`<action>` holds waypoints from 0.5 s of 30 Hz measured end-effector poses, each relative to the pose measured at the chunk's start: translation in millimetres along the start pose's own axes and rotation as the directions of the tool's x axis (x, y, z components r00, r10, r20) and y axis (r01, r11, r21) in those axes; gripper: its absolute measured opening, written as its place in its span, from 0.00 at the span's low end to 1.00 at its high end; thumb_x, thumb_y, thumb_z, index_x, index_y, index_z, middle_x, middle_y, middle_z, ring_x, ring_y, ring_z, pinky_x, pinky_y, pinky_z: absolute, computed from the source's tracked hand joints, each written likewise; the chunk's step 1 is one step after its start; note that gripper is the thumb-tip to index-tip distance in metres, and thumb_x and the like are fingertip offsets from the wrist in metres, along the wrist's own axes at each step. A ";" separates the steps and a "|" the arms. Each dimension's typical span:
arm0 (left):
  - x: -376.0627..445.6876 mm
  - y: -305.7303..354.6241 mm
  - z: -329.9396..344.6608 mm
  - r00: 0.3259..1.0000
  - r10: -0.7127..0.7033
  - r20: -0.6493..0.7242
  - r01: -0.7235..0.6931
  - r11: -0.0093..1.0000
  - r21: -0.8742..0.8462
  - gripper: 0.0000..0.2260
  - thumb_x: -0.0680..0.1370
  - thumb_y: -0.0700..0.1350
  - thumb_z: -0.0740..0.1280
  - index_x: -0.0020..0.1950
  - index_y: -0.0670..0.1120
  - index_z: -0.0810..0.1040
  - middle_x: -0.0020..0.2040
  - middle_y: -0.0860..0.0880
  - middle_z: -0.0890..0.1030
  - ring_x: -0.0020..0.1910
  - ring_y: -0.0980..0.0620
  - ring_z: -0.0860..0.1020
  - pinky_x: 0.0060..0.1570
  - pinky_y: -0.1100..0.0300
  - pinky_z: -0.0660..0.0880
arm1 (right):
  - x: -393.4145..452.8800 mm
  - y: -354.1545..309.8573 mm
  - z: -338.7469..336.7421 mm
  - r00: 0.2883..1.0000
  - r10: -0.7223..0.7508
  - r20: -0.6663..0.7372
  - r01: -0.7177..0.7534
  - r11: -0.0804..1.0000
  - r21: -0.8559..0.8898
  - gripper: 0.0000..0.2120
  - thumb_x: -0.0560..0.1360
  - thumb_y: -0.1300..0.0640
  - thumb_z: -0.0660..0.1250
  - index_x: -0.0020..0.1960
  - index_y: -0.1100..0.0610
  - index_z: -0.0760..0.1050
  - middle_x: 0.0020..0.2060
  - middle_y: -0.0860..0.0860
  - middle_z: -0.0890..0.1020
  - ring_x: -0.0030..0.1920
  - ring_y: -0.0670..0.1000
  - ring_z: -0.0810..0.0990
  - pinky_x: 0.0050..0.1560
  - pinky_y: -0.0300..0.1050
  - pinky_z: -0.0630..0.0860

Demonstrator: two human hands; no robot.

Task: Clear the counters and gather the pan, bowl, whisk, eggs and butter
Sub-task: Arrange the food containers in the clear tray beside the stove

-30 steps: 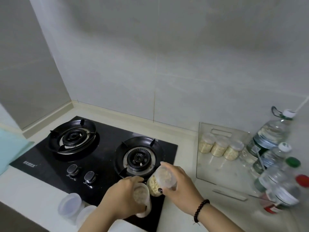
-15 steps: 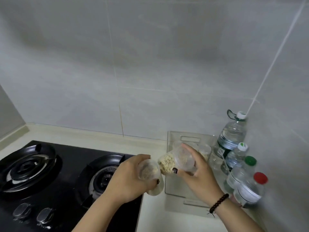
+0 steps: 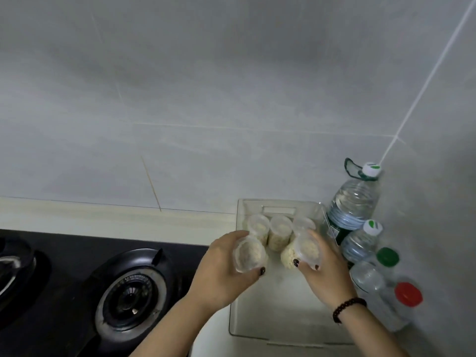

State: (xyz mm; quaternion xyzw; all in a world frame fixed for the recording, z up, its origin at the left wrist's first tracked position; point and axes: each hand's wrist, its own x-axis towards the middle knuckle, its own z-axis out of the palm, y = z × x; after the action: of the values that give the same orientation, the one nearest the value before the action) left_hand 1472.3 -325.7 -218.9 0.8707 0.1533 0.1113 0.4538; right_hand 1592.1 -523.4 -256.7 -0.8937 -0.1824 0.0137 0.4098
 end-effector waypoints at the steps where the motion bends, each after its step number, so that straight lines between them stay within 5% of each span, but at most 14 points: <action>1: 6.7 -3.3 8.0 0.999 0.003 0.033 -0.004 1.000 0.027 0.33 0.64 0.58 0.76 0.66 0.62 0.69 0.61 0.62 0.74 0.62 0.62 0.72 0.60 0.64 0.73 | 5.5 7.1 2.7 1.000 0.016 0.007 -0.015 1.000 -0.015 0.34 0.68 0.62 0.73 0.70 0.48 0.66 0.69 0.49 0.70 0.70 0.52 0.66 0.70 0.53 0.66; 7: 41.4 -21.2 55.3 0.989 0.018 0.149 -0.038 0.990 0.134 0.32 0.69 0.52 0.75 0.71 0.54 0.66 0.66 0.57 0.71 0.66 0.57 0.69 0.63 0.65 0.67 | 26.4 36.9 15.0 0.996 0.049 0.081 -0.025 0.963 -0.270 0.34 0.71 0.57 0.70 0.73 0.46 0.61 0.70 0.51 0.66 0.72 0.54 0.62 0.70 0.52 0.65; 15: 71.7 -34.3 102.7 0.982 -0.008 0.187 -0.024 0.985 0.172 0.27 0.70 0.43 0.73 0.66 0.49 0.67 0.61 0.49 0.73 0.60 0.48 0.72 0.59 0.54 0.72 | 37.7 48.1 29.5 0.991 0.041 0.129 0.019 0.902 -0.432 0.34 0.73 0.55 0.66 0.74 0.44 0.54 0.67 0.50 0.64 0.65 0.55 0.69 0.56 0.51 0.75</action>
State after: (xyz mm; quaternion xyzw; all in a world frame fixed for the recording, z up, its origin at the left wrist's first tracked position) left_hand 1567.4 -358.4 -301.1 0.9141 0.1156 0.0173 0.3883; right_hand 1637.2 -518.1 -307.0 -0.9603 -0.2029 0.0358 0.1881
